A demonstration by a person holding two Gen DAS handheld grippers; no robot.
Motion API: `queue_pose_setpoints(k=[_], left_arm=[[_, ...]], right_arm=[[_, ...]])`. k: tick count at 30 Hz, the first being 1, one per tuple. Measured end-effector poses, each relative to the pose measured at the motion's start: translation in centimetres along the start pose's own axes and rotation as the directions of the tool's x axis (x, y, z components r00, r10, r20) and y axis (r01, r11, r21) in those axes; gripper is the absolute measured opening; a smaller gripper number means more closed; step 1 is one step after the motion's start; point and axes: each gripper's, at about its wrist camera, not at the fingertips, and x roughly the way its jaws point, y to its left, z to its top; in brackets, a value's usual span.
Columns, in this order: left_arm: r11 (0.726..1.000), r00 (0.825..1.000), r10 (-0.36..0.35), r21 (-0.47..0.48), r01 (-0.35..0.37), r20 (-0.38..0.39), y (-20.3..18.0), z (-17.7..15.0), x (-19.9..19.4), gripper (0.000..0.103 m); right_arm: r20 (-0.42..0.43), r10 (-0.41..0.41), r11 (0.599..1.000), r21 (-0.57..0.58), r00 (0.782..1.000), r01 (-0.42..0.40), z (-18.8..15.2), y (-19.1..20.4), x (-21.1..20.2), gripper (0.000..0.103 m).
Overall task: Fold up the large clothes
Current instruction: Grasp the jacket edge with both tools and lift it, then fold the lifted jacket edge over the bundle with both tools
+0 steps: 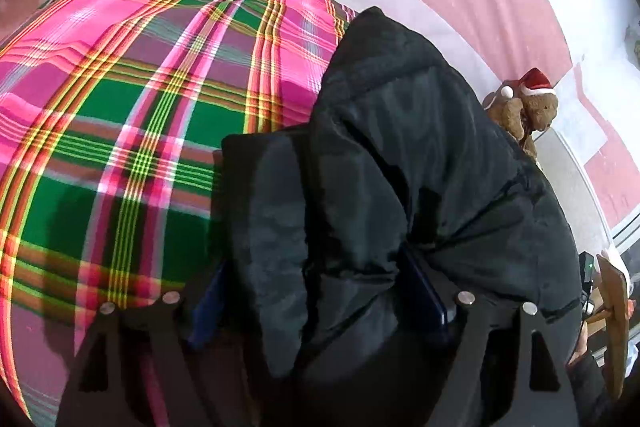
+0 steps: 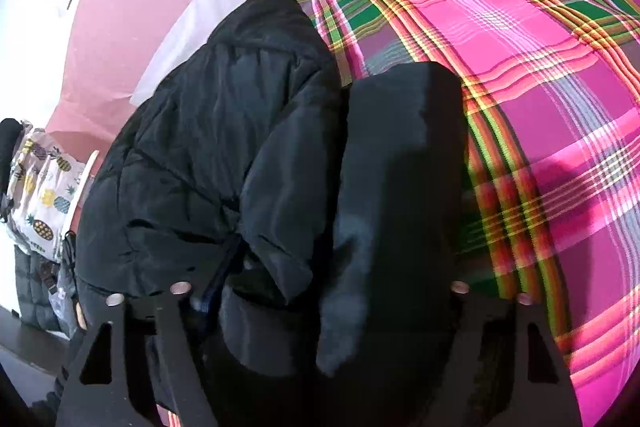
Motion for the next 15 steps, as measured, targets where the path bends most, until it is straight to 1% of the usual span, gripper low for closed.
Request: queue_pose_setpoints(k=[1,2,3,4,5,7,8,10,15], left_arm=[[1.000,1.000,-0.012,0.000,0.012,-0.003,-0.1,0.0,0.0,0.073],[1.000,1.000,-0.025,-0.006,0.025,-0.004,-0.2,-0.1,-0.1,0.068],[0.999,1.000,-0.031,-0.009,0.031,0.000,-0.4,-0.2,-0.2,0.059],[1.000,1.000,-0.022,0.001,0.022,0.006,-0.8,-0.3,-0.4,0.051],[1.000,1.000,-0.002,0.019,0.001,0.013,-1.4,-0.3,-0.8,0.047],[0.998,0.999,0.043,0.049,-0.044,0.025,-2.5,-0.2,-1.5,0.034],[0.996,0.997,0.067,0.061,-0.069,0.036,-3.2,-0.1,-2.1,0.032],[0.993,0.994,0.089,0.078,-0.093,0.061,-4.2,0.2,-3.4,0.027],[0.988,0.988,0.078,0.124,-0.095,0.130,-6.6,1.2,-7.3,0.026]], right_arm=[[0.002,0.008,1.000,0.003,1.000,-0.008,0.0,0.1,-0.1,0.062],[0.005,0.010,1.000,-0.001,1.000,-0.010,-0.2,0.3,-0.3,0.056],[0.009,0.008,1.000,-0.010,1.000,-0.008,-0.2,0.7,-0.5,0.053],[0.011,-0.001,1.000,-0.022,1.000,0.001,-0.2,1.2,-0.8,0.048],[0.012,-0.013,0.999,-0.038,1.000,0.013,-0.2,1.7,-1.0,0.043],[0.020,-0.024,0.998,-0.055,1.000,0.025,0.0,2.3,-2.0,0.037],[0.026,-0.025,0.998,-0.058,0.999,0.027,0.1,2.6,-2.4,0.035],[0.042,-0.028,0.996,-0.078,0.999,0.031,0.3,3.5,-3.5,0.032],[0.085,-0.013,0.993,-0.119,0.996,0.023,0.9,5.6,-6.4,0.030]])
